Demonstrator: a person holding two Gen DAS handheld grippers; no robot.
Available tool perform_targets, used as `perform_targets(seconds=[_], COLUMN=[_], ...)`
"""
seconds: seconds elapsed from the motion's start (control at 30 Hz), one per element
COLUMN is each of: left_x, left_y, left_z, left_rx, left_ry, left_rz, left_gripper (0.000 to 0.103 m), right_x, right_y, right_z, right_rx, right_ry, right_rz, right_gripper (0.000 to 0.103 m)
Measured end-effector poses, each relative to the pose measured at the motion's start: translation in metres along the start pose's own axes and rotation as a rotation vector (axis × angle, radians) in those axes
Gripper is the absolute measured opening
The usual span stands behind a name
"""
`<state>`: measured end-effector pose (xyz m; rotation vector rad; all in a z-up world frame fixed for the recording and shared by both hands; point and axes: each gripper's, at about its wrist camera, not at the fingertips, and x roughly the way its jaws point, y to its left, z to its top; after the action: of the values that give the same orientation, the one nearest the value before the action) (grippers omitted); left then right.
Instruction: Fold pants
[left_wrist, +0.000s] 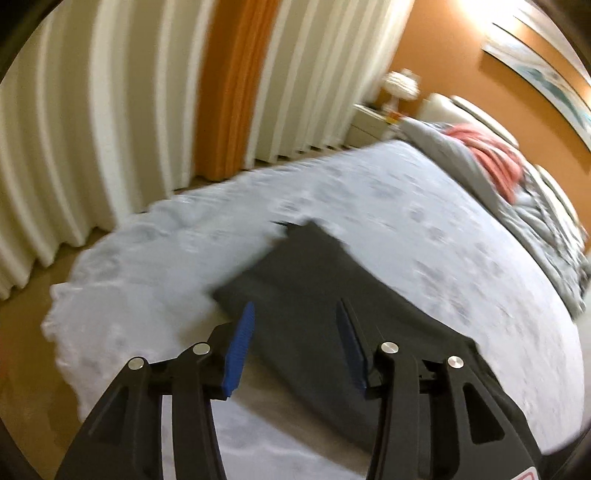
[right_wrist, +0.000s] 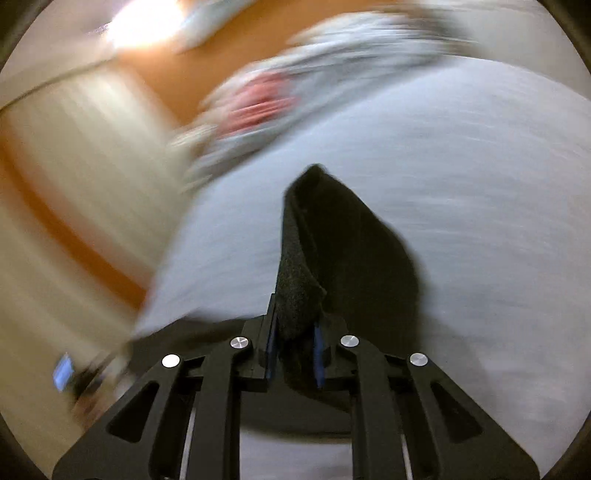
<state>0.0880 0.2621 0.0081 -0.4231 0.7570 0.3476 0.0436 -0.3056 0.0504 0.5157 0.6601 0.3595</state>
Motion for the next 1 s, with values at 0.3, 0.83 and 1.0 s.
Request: perform_targets(seconds=[0.3,0.83,1.0], left_x=[0.004,0.058,0.061], left_y=[-0.069,-0.162,-0.186], left_z=[-0.025,-0.136,-0.148], left_rx=[0.132,0.3,0.403], left_ry=[0.056,0.637,0.583], left_rz=[-0.171,-0.541,-0.518], left_gripper=[0.056,0.063,0.006], right_x=[-0.022,0.058,0.066], right_y=[0.052,-0.043,-0.047], right_z=[0.002,-0.051,-0.048], right_rx=[-0.2,0.028,0.017], right_ry=[-0.204,0.266,0.283], right_rz=[-0.076,-0.434,-0.455], right_gripper=[0.074,0.074,0.08])
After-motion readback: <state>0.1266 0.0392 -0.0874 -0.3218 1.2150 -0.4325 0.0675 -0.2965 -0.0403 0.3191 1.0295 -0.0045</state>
